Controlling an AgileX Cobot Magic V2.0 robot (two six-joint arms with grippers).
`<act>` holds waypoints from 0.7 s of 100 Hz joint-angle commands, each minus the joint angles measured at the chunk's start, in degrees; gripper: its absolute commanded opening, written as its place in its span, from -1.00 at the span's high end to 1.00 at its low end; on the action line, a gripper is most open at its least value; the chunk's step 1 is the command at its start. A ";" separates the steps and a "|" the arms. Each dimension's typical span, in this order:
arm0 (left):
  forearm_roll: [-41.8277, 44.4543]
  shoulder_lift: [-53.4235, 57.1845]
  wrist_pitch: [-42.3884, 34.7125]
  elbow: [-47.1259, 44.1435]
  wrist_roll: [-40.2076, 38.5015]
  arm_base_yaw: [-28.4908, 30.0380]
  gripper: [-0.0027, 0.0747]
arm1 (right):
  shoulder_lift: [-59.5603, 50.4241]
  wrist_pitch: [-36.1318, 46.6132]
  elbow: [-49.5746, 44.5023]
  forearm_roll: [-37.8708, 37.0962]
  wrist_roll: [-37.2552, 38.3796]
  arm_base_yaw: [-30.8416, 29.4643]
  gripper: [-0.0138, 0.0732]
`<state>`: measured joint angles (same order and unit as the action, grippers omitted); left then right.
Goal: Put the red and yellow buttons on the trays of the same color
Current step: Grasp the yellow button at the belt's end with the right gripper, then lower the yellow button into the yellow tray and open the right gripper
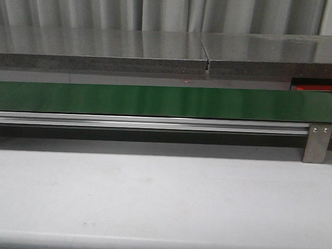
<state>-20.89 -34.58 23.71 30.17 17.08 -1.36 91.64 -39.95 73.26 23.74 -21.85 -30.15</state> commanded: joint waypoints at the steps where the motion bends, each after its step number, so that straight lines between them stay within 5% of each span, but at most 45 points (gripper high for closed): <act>1: -1.17 -0.03 -3.41 1.60 0.00 -0.53 0.98 | 0.38 6.69 1.25 1.66 -0.87 -0.57 0.19; 60: -1.17 -0.03 -3.41 1.60 0.00 -0.53 0.98 | 15.08 12.30 1.25 1.66 -1.36 -0.57 0.18; 70: -1.17 -0.03 -3.41 1.60 0.00 -0.53 0.98 | 15.25 12.12 1.25 1.61 -1.36 -0.57 0.05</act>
<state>-20.89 -34.58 23.71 30.17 17.08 -1.36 109.55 -30.12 73.26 24.33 -22.58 -30.36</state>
